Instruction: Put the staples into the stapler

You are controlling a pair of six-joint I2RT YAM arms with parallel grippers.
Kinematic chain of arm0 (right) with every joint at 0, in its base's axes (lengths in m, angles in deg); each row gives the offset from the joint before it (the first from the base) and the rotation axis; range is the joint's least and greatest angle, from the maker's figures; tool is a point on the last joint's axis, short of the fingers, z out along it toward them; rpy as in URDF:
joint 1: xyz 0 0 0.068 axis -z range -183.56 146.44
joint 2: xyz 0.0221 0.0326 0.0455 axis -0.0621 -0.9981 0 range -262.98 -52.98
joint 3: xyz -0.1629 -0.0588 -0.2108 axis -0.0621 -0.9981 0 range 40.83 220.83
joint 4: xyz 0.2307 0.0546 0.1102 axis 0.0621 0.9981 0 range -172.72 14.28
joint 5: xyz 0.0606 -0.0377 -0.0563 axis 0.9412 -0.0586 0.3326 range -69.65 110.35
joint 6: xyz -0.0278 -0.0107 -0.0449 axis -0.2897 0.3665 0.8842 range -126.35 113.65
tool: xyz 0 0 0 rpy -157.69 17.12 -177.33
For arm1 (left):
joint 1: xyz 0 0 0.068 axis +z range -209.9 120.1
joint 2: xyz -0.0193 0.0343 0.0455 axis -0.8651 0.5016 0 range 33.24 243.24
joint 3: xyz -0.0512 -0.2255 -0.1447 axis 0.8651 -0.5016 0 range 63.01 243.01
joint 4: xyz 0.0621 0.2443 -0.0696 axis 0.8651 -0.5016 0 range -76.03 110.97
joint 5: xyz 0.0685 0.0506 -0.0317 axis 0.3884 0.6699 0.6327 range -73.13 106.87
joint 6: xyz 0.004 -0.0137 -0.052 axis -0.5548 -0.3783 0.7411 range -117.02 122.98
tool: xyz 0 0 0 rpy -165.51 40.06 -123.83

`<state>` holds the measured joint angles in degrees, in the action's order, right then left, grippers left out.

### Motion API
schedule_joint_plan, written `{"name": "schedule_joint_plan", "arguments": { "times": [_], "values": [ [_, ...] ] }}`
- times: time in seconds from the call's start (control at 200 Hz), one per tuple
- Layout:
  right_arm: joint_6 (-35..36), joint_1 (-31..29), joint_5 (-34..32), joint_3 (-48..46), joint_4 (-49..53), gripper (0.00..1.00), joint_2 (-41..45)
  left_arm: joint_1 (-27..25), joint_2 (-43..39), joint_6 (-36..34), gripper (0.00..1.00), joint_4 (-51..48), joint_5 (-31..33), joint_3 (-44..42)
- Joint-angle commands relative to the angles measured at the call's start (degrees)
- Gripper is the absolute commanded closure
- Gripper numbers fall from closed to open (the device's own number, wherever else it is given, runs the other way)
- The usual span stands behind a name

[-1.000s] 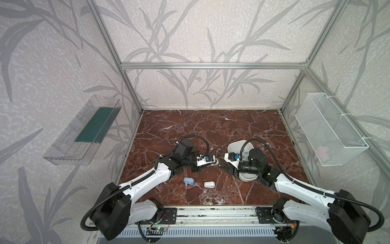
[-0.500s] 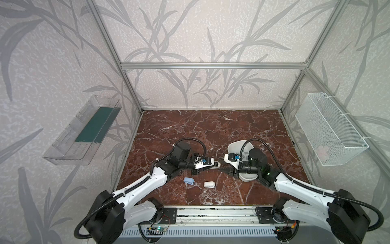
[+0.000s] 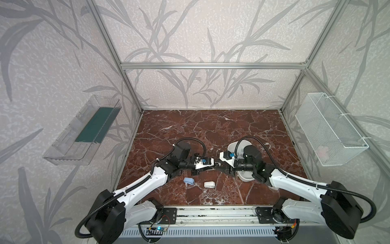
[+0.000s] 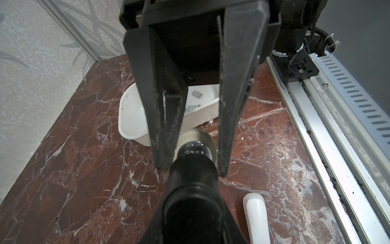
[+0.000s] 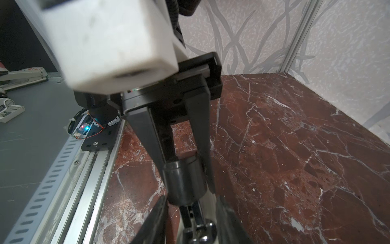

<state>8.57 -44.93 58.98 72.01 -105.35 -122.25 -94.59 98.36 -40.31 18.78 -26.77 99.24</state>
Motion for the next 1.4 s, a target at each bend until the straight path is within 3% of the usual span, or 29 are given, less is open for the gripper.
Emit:
{"name": "schedule_joint_plan", "arguments": {
  "times": [0.0,0.605,0.735,0.895,1.394],
  "values": [
    [0.55,-0.45,-0.13,1.45,0.58,0.61,-1.33,0.3,-1.13,-0.33,1.0,3.74,-4.15,1.04],
    [3.22,-1.22,-3.1,1.41,7.53,0.66,0.97,0.34,-5.01,-0.49,1.0,1.42,-5.93,2.42],
    [3.78,-3.0,-6.63,1.74,8.69,0.58,1.07,0.36,-4.63,-0.74,1.0,0.9,-5.77,2.45],
    [3.74,-3.46,-6.11,2.56,9.85,0.57,1.25,0.36,-5.18,-0.9,1.0,1.29,-6.85,2.53],
    [0.89,-4.73,-4.4,5.59,6.63,0.69,-3.13,0.25,-2.6,-1.54,1.0,2.2,-8.65,2.7]
  ]
}}
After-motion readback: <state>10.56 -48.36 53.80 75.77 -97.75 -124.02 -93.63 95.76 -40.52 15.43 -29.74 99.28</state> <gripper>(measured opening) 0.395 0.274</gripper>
